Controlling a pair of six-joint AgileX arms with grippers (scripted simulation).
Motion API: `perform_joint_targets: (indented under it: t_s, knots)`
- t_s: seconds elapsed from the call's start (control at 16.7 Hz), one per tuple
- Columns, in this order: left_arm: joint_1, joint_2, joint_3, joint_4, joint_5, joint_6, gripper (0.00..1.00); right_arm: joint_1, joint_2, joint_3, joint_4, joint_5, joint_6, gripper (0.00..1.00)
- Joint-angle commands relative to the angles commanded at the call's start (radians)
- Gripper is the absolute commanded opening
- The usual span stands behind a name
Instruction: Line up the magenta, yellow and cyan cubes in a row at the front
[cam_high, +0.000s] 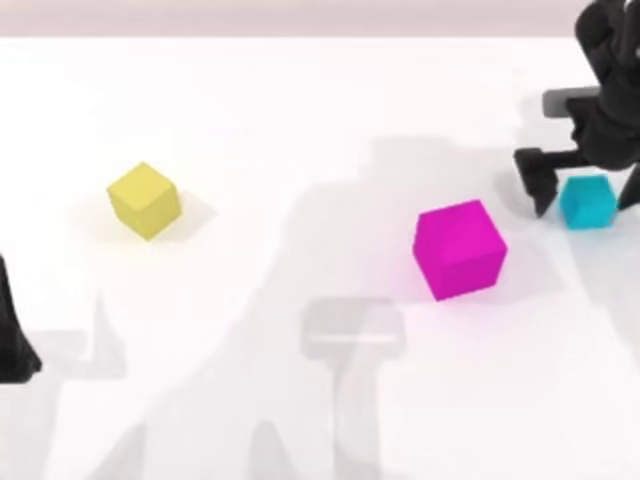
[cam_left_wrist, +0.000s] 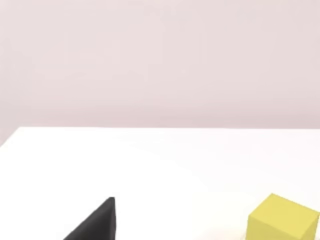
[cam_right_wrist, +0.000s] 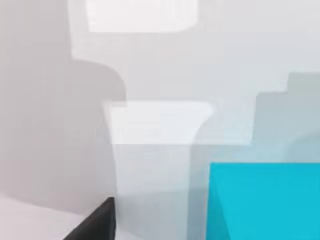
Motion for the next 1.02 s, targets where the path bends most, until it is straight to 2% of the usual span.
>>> perform_joint_targets:
  t_s: [0.3,1.02]
  knots:
    - [0.000,0.000,0.000,0.000,0.000,0.000,1.00,0.001,0.009,-0.022,0.024,0.000,0.001,1.00]
    - [0.000,0.000,0.000,0.000,0.000,0.000,1.00,0.001,0.009,-0.022,0.024,0.000,0.001,0.10]
